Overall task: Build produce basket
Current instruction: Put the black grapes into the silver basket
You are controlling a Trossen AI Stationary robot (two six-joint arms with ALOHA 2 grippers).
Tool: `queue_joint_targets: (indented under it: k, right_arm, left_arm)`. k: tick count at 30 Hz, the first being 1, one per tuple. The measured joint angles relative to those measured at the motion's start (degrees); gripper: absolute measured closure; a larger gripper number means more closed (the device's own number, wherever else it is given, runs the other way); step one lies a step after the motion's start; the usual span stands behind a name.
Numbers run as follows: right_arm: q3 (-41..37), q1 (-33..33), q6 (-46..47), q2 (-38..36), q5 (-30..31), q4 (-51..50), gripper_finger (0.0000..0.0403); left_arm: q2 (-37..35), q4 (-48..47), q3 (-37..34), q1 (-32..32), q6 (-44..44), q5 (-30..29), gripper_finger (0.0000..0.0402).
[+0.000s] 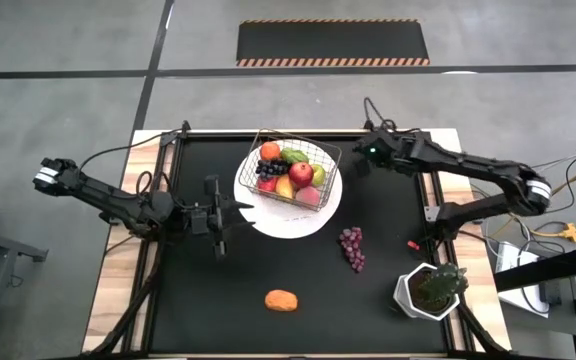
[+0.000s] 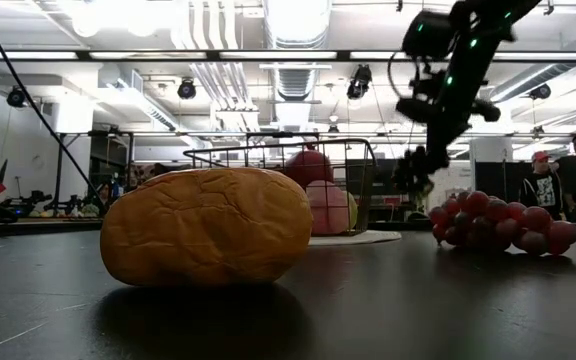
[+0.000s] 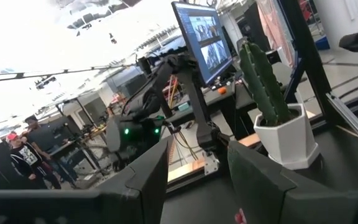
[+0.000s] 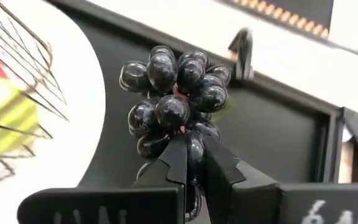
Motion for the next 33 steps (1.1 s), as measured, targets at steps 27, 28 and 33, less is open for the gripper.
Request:
queue_joint_targets:
  k: [27,28,33]
  right_arm:
    - [-0.33,7.35,-14.1,-12.28,-29.03,31.9,0.039]
    - [-0.33,8.1,-14.48,-11.59,-29.05,32.05,0.039]
    - [-0.33,10.67,-15.21,-8.07,-29.01,32.0,0.039]
  left_arm:
    - [0.04,7.93,-4.39,0.01,-10.99,0.26,0.0252]
    - [0.04,7.95,-4.39,0.01,-10.99,0.26,0.0252]
    - [0.02,8.92,-4.39,0.01,-10.99,0.24,0.0252]
